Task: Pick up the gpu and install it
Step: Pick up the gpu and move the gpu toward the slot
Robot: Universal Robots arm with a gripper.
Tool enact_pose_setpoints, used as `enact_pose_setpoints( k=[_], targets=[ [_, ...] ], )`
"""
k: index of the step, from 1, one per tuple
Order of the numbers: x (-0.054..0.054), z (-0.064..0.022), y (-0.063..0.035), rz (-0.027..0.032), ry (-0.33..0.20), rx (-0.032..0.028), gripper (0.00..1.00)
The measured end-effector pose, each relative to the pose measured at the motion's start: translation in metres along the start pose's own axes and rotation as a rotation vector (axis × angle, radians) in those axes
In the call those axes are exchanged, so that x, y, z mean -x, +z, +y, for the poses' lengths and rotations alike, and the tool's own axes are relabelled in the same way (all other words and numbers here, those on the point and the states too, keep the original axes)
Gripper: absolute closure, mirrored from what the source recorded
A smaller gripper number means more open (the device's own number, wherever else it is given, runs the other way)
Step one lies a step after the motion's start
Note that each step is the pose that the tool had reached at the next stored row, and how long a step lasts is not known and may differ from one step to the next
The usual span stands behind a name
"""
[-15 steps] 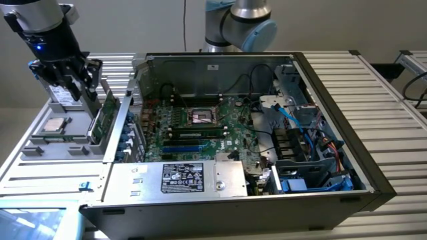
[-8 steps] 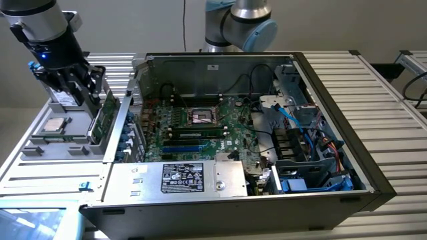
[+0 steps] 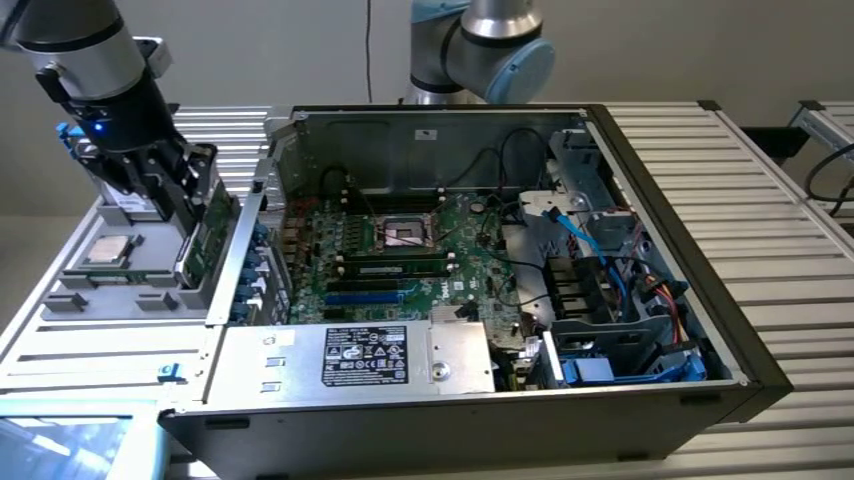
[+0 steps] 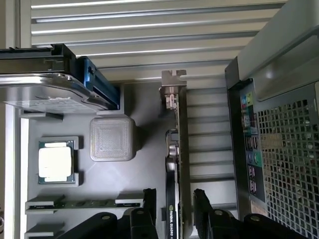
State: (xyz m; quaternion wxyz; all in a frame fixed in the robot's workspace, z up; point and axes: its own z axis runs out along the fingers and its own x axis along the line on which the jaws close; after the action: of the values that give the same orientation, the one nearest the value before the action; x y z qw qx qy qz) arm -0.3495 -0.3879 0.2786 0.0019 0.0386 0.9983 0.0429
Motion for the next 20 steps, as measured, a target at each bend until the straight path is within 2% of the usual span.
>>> enact_pose_setpoints(
  k=[16, 20],
  targets=[
    [0.0, -0.0021, 0.029, -0.0004, 0.004, 0.0, 0.56],
    [0.0, 0.0022, 0.0367, -0.0004, 0.004, 0.0, 0.56]
  ],
)
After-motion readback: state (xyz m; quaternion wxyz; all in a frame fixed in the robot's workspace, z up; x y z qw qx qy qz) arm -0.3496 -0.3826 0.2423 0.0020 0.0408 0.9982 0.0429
